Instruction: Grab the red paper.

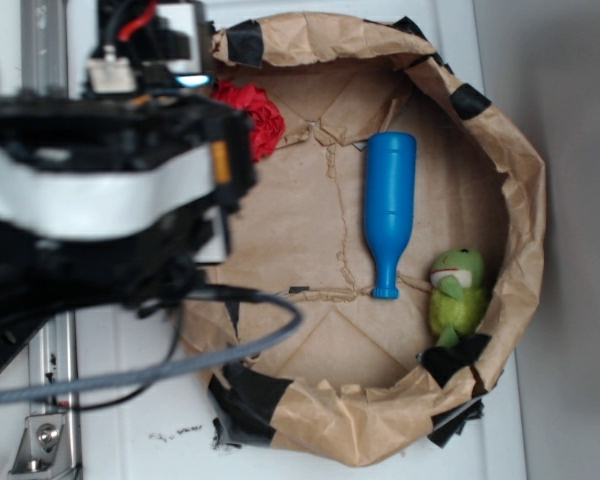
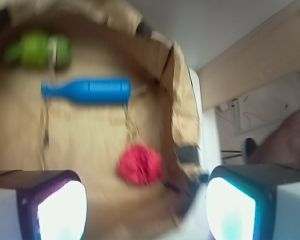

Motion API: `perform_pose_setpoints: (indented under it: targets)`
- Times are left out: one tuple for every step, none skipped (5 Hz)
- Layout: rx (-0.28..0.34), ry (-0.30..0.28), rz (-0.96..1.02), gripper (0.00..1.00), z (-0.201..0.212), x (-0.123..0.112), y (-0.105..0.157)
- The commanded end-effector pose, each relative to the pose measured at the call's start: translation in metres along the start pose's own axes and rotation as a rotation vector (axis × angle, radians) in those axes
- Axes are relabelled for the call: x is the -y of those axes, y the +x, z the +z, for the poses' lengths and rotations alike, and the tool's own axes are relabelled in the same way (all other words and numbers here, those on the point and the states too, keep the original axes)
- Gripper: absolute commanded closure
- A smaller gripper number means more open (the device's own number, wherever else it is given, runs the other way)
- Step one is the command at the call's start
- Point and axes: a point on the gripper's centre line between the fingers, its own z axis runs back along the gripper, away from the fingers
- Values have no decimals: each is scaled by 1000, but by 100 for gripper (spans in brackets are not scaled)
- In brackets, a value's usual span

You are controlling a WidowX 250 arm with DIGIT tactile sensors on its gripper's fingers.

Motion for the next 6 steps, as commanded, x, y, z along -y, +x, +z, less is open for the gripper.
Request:
perform_pose_setpoints:
  targets:
    - [193, 33, 101, 0, -16, -18, 23]
    - [193, 33, 101, 0, -16, -18, 23]
    - [193, 33, 101, 0, -16, -18, 23]
    - [-51, -74, 33, 0, -45, -9, 4]
    - [-195, -98, -139, 0, -64, -4, 0]
    - [-289, -118, -195, 0, -77, 7, -10]
